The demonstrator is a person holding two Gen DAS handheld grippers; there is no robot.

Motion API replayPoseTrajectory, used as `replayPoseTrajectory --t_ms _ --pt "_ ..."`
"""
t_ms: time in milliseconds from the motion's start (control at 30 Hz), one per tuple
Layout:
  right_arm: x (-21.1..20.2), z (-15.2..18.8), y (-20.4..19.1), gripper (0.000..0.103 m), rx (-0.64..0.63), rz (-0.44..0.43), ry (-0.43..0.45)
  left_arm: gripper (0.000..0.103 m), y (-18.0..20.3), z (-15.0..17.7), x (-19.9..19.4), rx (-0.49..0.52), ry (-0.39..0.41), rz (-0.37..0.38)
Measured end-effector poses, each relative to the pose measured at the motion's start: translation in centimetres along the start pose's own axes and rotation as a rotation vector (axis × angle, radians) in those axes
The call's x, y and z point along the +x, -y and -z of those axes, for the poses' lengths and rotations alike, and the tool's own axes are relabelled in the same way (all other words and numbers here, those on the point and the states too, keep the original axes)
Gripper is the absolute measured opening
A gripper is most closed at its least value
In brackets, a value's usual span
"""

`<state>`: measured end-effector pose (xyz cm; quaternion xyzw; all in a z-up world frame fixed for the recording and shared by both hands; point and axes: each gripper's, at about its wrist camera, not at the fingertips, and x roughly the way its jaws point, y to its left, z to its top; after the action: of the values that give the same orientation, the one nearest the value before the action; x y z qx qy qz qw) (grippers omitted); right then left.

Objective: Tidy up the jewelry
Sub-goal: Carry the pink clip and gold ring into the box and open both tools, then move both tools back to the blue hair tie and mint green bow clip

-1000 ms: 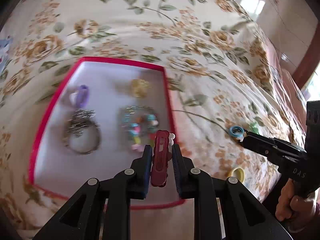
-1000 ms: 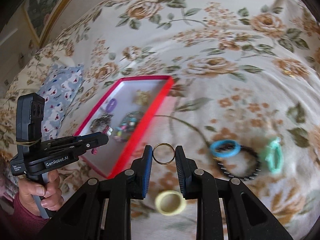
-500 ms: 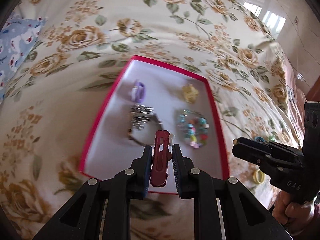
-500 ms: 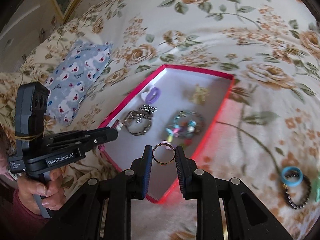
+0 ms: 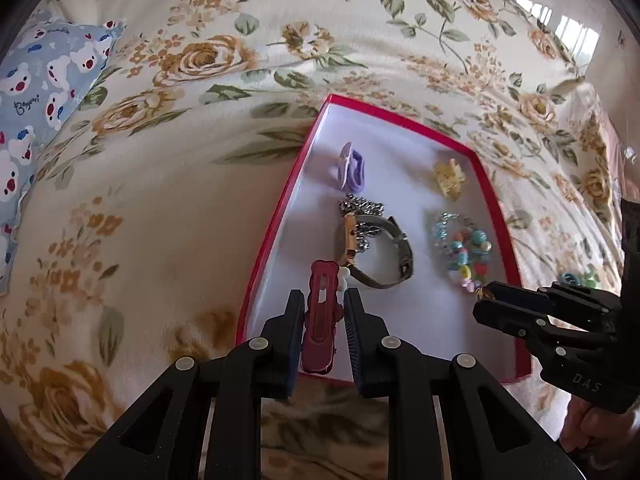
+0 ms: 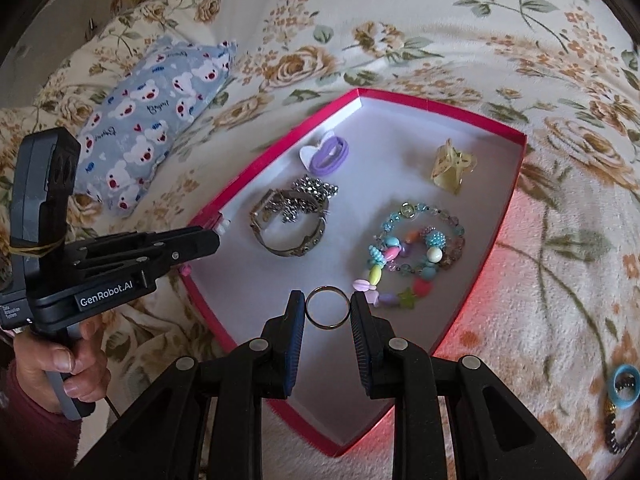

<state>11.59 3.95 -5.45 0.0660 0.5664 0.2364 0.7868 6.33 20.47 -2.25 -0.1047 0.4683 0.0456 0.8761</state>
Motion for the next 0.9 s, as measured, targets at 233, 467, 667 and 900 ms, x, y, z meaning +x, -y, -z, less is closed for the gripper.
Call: replayPoseTrajectory --t_ms 233,467,667,900 --pt "1.6 -0.2 0.0 0.023 -0.029 0.028 -0.046 0.02 0.6 -0.5 2.2 0.032 -0.04 -0.024" --pt "2.1 -0.1 0.0 0.024 -0.046 0.042 -0.06 0.02 0.8 -0.4 2.9 0.046 -0.046 -0.039" --pt "2.2 -0.2 -0.3 0.024 -0.055 0.051 -0.062 0.021 0.9 -0.2 2.8 0.044 -0.045 -0.043" --pt "2.2 -0.2 -0.3 0.025 -0.05 0.049 -0.063 0.021 0.6 -0.3 2.5 0.023 -0.044 -0.035"
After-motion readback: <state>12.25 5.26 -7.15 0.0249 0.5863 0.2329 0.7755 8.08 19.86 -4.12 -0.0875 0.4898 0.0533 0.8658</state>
